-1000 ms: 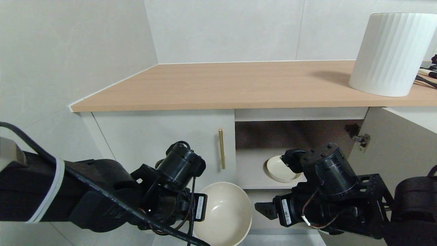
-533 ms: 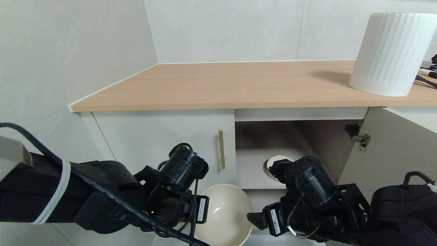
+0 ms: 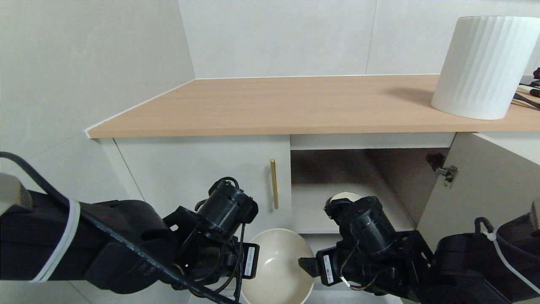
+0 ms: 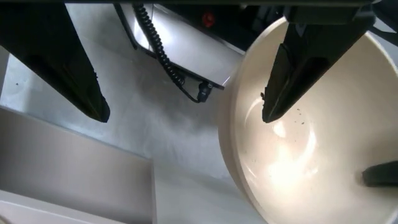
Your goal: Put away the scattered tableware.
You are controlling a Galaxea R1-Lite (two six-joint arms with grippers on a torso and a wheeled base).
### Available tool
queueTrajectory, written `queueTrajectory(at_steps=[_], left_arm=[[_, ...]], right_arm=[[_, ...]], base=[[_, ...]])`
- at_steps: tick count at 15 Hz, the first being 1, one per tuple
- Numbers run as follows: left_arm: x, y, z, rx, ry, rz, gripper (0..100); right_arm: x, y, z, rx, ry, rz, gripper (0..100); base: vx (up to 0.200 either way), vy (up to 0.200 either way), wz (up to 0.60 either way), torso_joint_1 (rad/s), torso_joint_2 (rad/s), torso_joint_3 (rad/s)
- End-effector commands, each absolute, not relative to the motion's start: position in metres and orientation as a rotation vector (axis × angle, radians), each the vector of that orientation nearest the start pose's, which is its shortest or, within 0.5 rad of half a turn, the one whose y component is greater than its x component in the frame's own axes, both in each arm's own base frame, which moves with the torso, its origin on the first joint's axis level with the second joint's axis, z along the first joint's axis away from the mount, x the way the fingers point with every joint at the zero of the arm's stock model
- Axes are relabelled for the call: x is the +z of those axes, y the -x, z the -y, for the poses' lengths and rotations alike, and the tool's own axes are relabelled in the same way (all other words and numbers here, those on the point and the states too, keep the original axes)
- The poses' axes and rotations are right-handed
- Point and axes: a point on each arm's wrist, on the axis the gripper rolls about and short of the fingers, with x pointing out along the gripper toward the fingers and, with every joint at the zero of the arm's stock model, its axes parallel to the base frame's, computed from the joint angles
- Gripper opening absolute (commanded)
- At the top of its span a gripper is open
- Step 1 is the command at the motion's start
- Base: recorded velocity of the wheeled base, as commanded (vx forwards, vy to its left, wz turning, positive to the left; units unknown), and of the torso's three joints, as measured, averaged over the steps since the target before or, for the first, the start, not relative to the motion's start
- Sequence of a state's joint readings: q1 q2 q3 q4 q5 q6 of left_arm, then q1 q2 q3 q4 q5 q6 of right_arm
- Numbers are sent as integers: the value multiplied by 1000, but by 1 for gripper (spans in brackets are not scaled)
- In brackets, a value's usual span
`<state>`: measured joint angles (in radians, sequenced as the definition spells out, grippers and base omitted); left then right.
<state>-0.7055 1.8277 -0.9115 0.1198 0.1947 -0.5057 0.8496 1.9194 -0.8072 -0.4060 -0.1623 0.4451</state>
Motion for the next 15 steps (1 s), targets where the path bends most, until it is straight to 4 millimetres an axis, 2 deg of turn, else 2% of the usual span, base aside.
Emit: queueTrajectory(at_steps=[1,14,15], left_arm=[[109,-227,188,-210,3,-1020,0],[106,-225,186,-206,-4,-1032,0],[106,-226,186,-206,-4,-1032,100]], right_arm=[[90,-218,-242,498,-63,-761,0],[85,-215,-239,491,-47,-779,0],[84,-215,-239,489,-44,-781,0]], base=[[0,0,0,0,0,0],[0,0,0,0,0,0],[0,0,0,0,0,0]])
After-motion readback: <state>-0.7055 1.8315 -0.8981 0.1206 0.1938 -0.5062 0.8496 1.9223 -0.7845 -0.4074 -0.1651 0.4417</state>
